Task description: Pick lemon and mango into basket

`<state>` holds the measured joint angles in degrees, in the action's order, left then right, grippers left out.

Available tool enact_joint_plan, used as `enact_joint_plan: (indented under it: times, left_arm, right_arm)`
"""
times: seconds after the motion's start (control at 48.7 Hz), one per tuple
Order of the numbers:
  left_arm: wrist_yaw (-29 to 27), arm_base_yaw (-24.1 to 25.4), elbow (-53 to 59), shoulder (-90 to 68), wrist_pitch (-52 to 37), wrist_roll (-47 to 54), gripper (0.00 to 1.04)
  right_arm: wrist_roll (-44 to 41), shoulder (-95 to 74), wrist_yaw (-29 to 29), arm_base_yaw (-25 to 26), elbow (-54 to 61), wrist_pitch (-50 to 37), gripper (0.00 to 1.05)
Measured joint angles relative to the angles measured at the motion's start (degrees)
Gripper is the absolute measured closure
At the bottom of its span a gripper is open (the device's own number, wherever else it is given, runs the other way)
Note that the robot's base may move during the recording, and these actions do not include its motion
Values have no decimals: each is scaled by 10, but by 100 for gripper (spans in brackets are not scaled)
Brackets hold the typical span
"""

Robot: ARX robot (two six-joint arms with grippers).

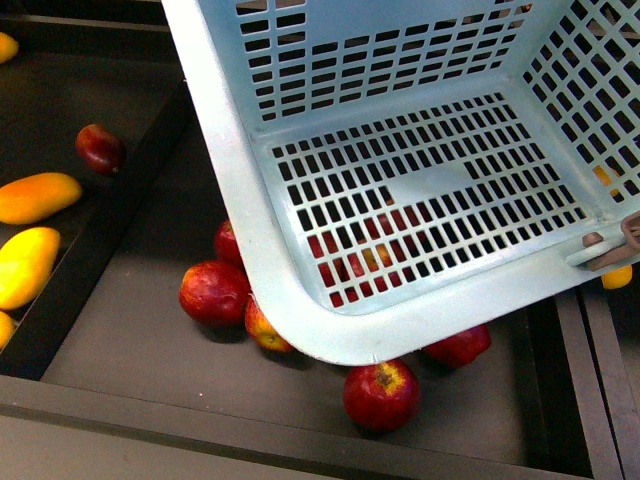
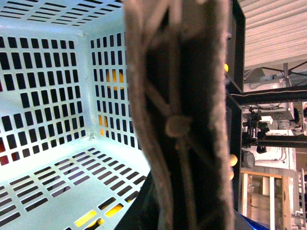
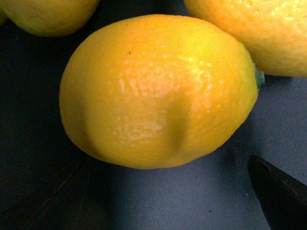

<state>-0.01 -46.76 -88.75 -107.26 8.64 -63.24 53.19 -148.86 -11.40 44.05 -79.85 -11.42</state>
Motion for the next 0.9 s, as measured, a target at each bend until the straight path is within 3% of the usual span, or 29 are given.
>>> enact_joint_plan:
  times: [0.617, 0.904]
  left_arm:
    - [2, 0, 0, 0, 0, 0, 100]
    - [1, 0, 0, 0, 0, 0, 100]
  right_arm:
    - [-7, -9, 5, 21, -18, -11, 9]
    - [-113, -16, 32, 20, -52, -9, 9]
